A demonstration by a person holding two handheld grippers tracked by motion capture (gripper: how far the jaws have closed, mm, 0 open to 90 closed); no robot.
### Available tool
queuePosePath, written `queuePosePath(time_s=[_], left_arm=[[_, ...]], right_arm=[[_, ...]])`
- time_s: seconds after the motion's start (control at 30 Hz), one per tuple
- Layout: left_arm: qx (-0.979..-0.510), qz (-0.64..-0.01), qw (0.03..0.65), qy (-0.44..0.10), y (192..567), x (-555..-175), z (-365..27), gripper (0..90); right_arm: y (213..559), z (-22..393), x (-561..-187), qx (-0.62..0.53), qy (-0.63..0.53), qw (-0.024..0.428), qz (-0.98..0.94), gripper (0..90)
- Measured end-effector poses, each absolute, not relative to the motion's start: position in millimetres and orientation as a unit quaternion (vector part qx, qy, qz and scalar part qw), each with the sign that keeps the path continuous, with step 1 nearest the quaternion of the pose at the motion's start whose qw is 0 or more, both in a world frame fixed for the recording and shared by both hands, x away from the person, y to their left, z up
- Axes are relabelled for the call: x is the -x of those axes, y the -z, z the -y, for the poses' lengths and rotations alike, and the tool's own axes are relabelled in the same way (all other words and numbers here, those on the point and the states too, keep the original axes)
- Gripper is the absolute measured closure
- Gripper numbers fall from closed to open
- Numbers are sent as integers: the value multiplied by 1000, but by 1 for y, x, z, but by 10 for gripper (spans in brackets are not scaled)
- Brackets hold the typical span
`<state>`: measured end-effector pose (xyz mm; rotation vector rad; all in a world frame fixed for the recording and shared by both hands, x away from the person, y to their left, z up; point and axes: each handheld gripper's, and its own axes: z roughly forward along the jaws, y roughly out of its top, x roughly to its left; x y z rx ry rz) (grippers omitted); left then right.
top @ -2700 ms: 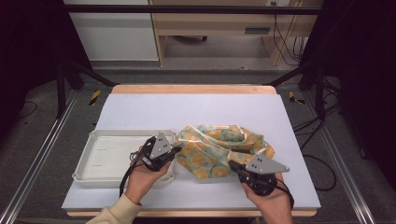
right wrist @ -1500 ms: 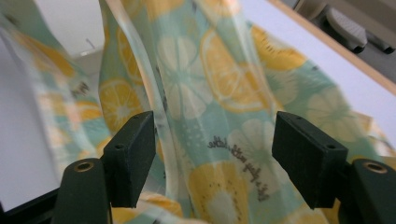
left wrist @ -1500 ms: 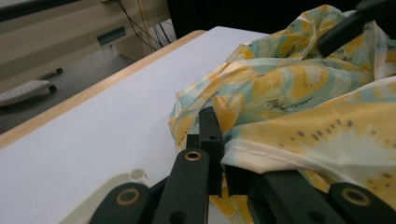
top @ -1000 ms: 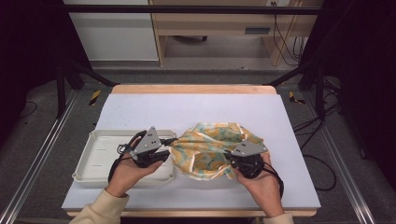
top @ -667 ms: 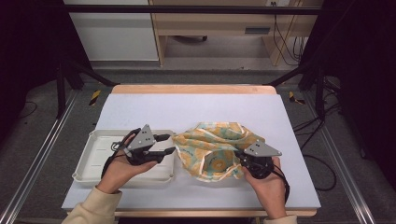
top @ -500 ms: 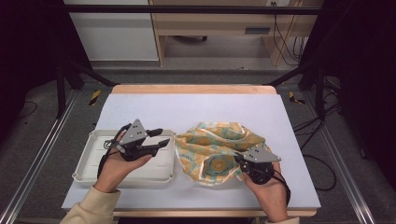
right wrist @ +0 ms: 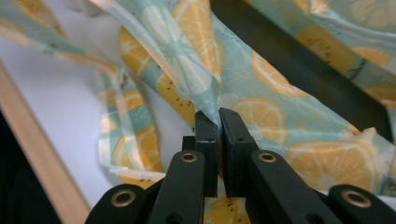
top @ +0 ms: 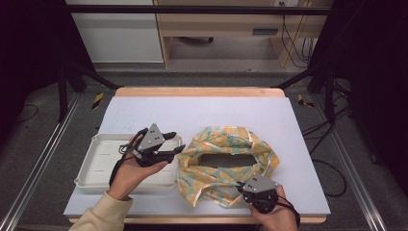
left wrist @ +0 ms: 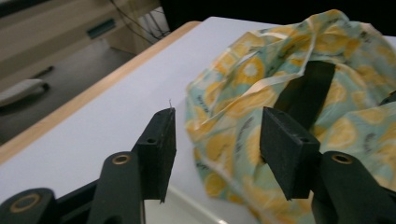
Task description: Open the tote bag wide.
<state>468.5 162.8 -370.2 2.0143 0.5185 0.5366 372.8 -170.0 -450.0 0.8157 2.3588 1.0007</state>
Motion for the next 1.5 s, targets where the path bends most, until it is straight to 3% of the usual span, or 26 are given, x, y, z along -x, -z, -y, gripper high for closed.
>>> queuePosePath(time_s=[0.13, 0.23, 0.27, 0.3, 0.37, 0.53, 0.67, 0.87, 1.17, 1.27, 1.4, 1.43, 1.47, 1.5], left_arm=[[-840, -186, 455, -231, 376, -477, -138, 420], [-851, -181, 443, -215, 383, -486, -127, 391], [-851, -181, 443, -215, 383, -486, -127, 382], [-860, -182, 434, -198, 390, -491, -120, 364], [-872, -173, 415, -195, 397, -492, -114, 351], [-881, -171, 392, -201, 408, -484, -106, 470], [-884, -174, 382, -204, 409, -480, -102, 653], [-888, -177, 373, -203, 414, -480, -101, 824], [-880, -179, 391, -203, 411, -476, -102, 887], [-878, -178, 394, -203, 409, -474, -101, 886], [-877, -176, 398, -202, 408, -472, -101, 887], [-877, -176, 398, -202, 408, -472, -101, 888], [-876, -176, 402, -201, 406, -472, -101, 888], [-876, -176, 403, -200, 406, -472, -101, 888]], right_arm=[[452, 170, -371, -294, -357, 220, -859, 795], [449, 169, -372, -302, -361, 230, -852, 606], [449, 169, -372, -302, -361, 230, -852, 606], [444, 169, -372, -306, -361, 234, -849, 507], [438, 171, -371, -311, -364, 231, -847, 402], [416, 177, -372, -304, -381, 238, -840, 298], [403, 186, -386, -309, -374, 257, -836, 304], [416, 196, -415, -340, -330, 250, -845, 272], [445, 205, -417, -385, -300, 231, -842, 283], [448, 207, -417, -390, -300, 231, -839, 341], [453, 209, -421, -405, -284, 230, -838, 558], [453, 209, -421, -405, -284, 230, -838, 558], [453, 212, -421, -412, -284, 227, -836, 700], [453, 213, -420, -415, -285, 225, -834, 735]])
